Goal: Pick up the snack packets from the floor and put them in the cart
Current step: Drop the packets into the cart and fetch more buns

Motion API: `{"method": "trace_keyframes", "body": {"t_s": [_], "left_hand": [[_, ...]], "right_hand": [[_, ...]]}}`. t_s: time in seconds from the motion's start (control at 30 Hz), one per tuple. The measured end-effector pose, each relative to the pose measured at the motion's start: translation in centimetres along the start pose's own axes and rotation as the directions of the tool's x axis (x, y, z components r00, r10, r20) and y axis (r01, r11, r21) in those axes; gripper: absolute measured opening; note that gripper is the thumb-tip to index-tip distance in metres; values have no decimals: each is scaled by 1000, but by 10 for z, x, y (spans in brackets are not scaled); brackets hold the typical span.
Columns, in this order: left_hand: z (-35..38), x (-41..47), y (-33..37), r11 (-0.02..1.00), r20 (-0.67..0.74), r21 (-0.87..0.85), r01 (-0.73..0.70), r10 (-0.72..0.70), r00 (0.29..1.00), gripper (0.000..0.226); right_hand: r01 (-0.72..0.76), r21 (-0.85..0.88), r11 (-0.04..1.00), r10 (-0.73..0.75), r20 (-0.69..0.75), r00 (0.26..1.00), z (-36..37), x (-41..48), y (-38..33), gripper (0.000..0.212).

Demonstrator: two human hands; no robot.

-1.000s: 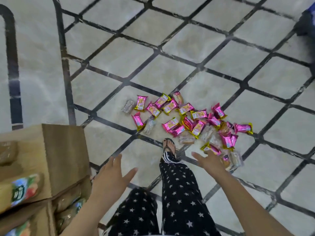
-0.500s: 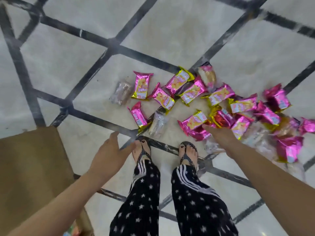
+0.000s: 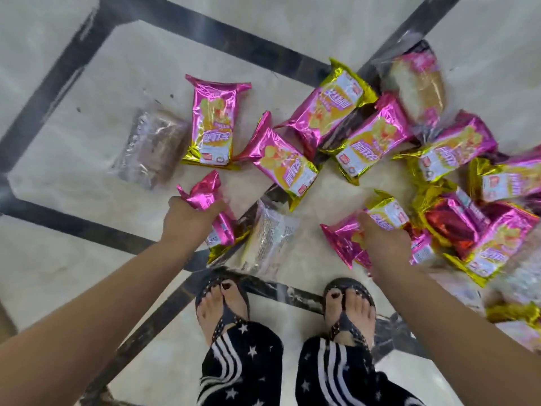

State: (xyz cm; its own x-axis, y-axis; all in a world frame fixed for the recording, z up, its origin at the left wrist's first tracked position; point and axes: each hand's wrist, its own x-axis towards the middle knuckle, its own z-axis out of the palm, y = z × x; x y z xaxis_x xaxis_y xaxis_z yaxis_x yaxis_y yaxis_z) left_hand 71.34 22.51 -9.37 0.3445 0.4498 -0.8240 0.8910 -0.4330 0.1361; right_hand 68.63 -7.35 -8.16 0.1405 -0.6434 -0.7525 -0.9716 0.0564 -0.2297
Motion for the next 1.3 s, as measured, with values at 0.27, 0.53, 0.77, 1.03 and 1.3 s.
{"method": "trace_keyframes", "body": {"t_s": [0.27, 0.53, 0.77, 1.03, 1.3], "left_hand": [[-27, -40, 16, 997, -19, -19, -74, 73, 997, 98], [-134, -163, 86, 988, 13, -63, -141, 142, 990, 86], [-249, -323, 167, 961, 46, -99, -257, 262, 964, 107], [-349, -559, 243, 831, 8, -379, -407, 443, 897, 46], [-329, -739, 235, 702, 109, -536, -469, 608, 787, 64]], "right_hand": [[101, -8, 995, -100, 65, 993, -16, -31, -8, 27], [162, -21, 987, -153, 224, 963, -99, -141, -95, 37], [227, 106, 968, -250, 356, 900, -216, -297, -212, 52], [337, 295, 894, -437, 413, 799, -391, -468, -272, 21], [277, 544, 792, -477, 268, 837, -527, -545, -200, 21]]}}
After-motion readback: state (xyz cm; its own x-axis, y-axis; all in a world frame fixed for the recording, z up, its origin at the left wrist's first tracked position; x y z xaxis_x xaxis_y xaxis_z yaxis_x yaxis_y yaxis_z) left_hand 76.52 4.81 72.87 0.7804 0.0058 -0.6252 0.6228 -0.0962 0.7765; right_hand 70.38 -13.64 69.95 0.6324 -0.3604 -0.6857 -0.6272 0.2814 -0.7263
